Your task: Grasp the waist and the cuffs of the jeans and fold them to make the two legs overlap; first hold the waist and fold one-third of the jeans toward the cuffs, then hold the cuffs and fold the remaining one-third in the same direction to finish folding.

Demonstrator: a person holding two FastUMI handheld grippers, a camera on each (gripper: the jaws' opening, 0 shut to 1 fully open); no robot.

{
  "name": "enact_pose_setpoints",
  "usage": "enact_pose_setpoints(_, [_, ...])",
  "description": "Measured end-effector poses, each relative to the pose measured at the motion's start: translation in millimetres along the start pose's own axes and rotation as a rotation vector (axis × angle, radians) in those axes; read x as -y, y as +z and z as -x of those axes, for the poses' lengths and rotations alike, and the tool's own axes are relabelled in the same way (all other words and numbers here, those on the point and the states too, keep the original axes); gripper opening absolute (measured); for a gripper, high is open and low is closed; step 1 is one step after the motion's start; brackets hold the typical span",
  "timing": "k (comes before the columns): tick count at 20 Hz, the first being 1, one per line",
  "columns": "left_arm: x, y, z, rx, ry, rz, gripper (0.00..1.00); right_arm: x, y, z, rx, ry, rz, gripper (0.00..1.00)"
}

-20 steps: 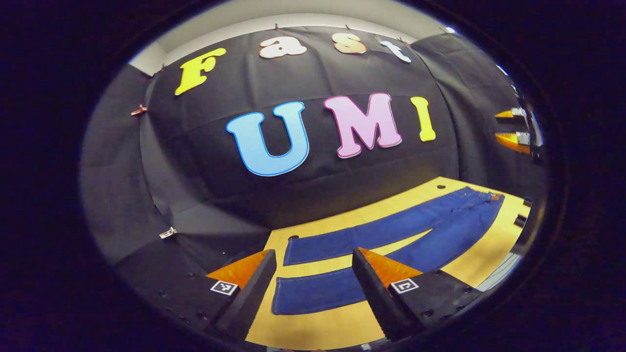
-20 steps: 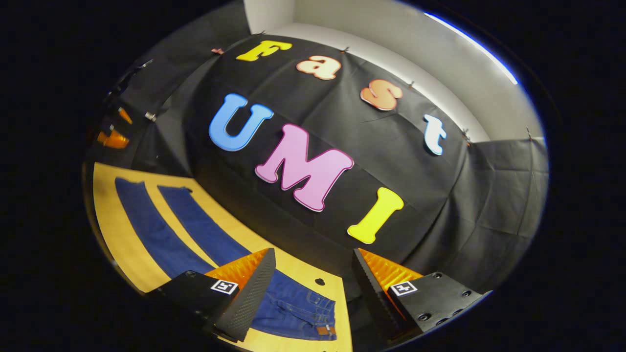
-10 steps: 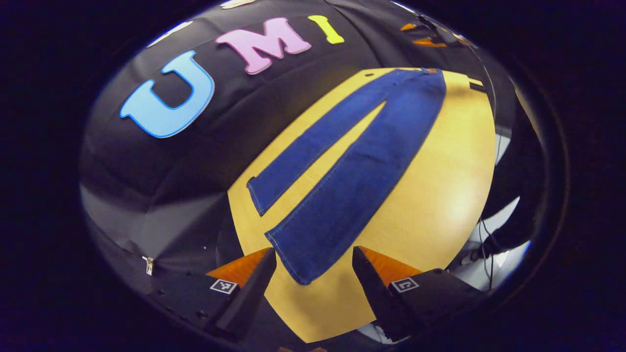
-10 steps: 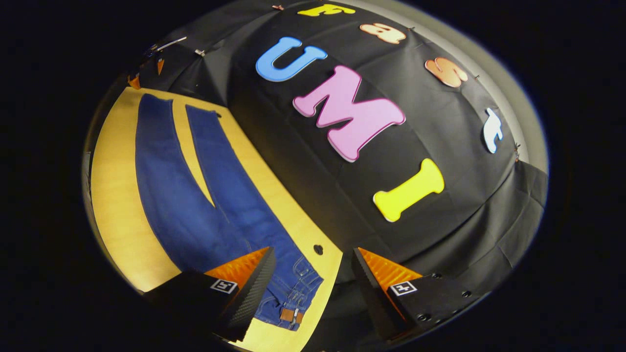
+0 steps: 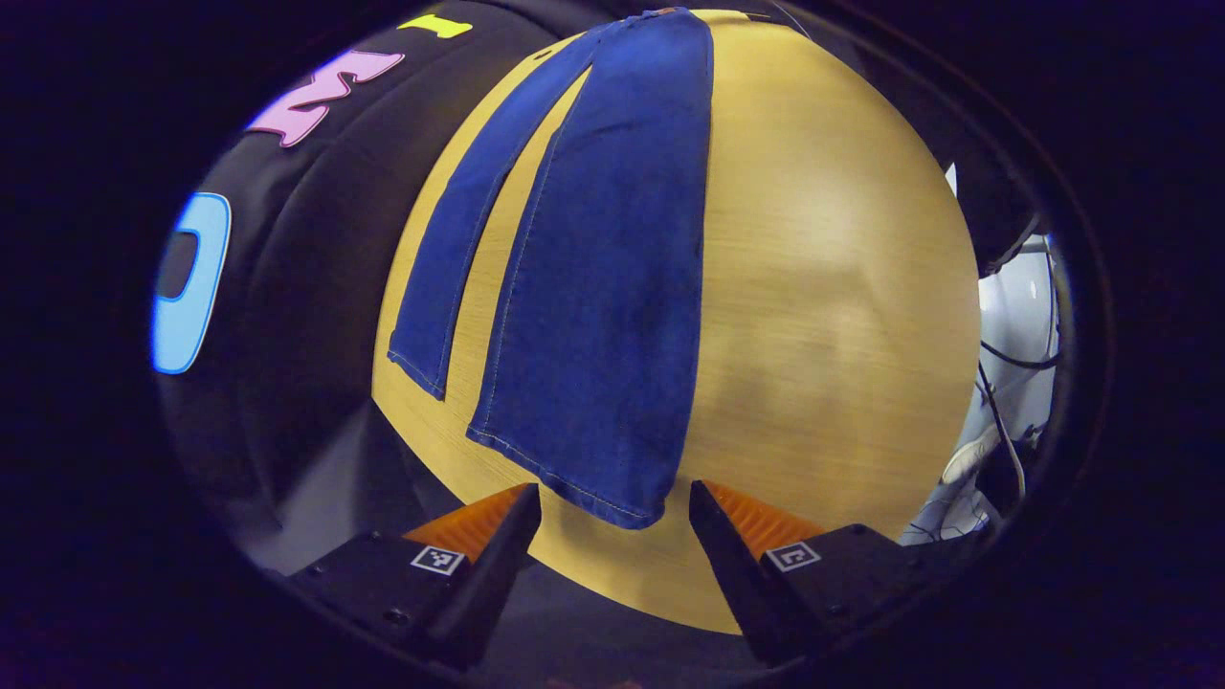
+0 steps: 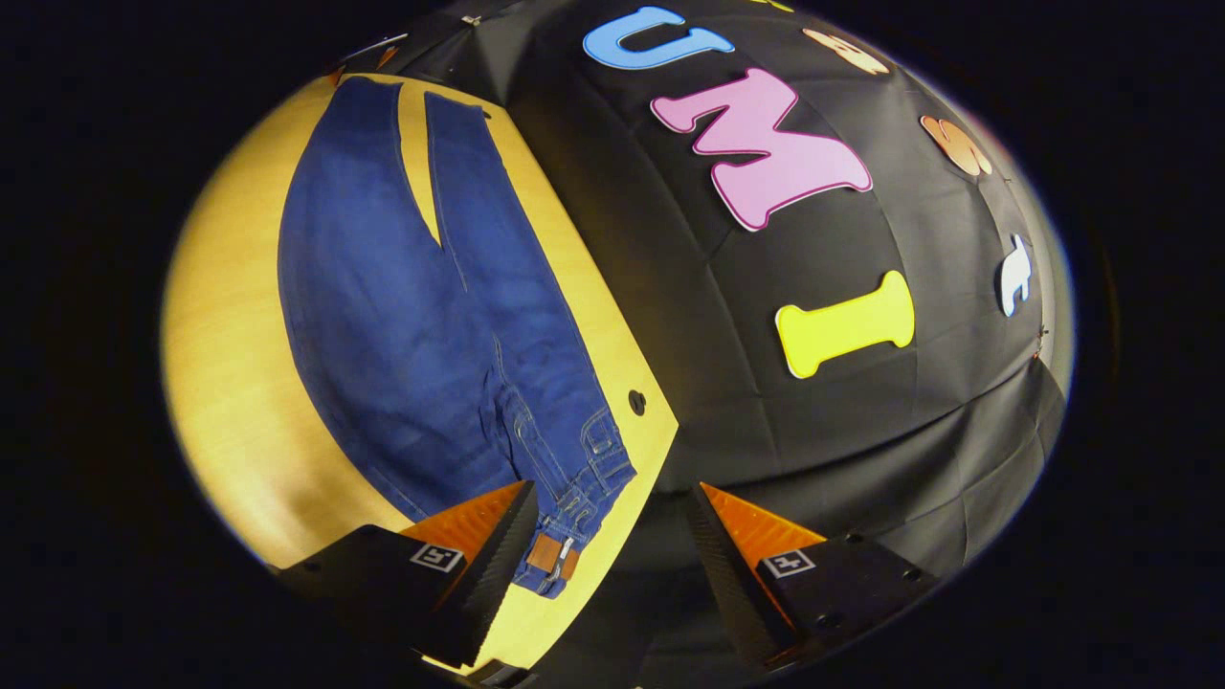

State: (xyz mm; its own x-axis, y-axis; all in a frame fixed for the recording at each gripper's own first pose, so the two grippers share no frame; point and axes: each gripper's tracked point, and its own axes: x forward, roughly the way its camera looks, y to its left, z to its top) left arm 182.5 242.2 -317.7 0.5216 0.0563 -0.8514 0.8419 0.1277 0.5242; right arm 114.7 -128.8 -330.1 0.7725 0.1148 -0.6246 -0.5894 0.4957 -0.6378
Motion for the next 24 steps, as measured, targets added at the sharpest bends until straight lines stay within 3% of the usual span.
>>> enact_pose_setpoints(4, [2.7,14.9,-8.3,0.021,-0.132,-0.104,0.94,9.9,-40.9,-1.5,-0.054,0.027,0.058,0.96])
enact_pose_setpoints(8, [-12.0,15.7,-21.8,0.005,-0.121,-0.102,0.92,32.7,-80.3,-6.2,-0.111,0.018,0.12,0.96])
enact_pose_setpoints(11, [-17.9,23.8,-28.8,-0.005,-0.022,-0.119,0.53,52.3,-85.7,-16.4,-0.1,-0.003,0.263,0.96])
enact_pose_setpoints(14, [-17.4,32.0,-37.4,0.007,0.02,-0.131,0.12,42.5,-99.0,-32.7,-0.084,0.054,0.356,0.96])
enact_pose_setpoints(16, [-13.9,33.2,-34.0,0.015,0.025,-0.104,0.08,33.3,-106.7,-39.0,-0.074,0.109,0.44,0.96])
enact_pose_setpoints(18, [-13.6,31.5,-36.7,0.011,-0.016,-0.079,0.06,16.9,-114.6,-38.4,-0.048,0.188,0.535,0.96])
enact_pose_setpoints(22, [-16.2,34.7,-37.3,-0.02,-0.057,-0.086,0.06,-34.9,-132.1,-30.1,-0.004,0.412,0.559,0.96])
enact_pose_setpoints(24, [-15.7,34.4,-37.0,-0.028,-0.056,-0.08,0.06,-40.3,-136.2,-38.7,-0.008,0.412,0.613,0.96])
